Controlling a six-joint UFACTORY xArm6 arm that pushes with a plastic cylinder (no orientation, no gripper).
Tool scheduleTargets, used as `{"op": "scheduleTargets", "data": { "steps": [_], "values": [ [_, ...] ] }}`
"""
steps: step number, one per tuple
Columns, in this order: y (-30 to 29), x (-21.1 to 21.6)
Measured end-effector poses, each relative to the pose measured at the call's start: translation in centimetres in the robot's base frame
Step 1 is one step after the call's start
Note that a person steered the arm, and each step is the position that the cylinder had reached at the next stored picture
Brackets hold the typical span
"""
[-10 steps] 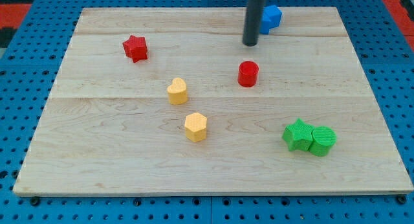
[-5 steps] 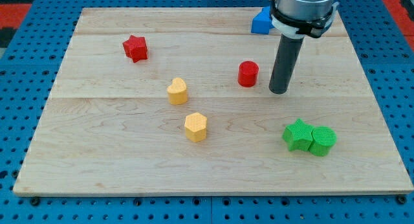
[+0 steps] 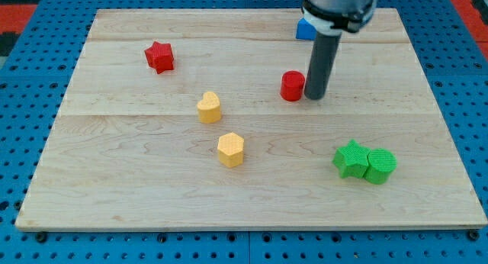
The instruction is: Move the red circle to the top center
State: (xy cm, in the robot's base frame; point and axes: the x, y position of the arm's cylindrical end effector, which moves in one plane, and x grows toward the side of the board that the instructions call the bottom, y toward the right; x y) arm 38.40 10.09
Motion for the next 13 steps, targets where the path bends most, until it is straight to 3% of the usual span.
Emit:
{"op": "scheduleTargets", "data": {
  "steps": [1,2,3,4,5,7,9,11,12,13],
  "values": [
    [-6.6,-5.9],
    [-0.3,-2.9],
    [0.9,2.5],
    [-6.4,0.3],
    [-11.4,-5.3],
    [-15.1,-5.3],
    [-14.1,-11.5],
    [-12.4,-8.1],
    [-11.2,-11.1],
    [-11.0,-10.9]
  ]
}}
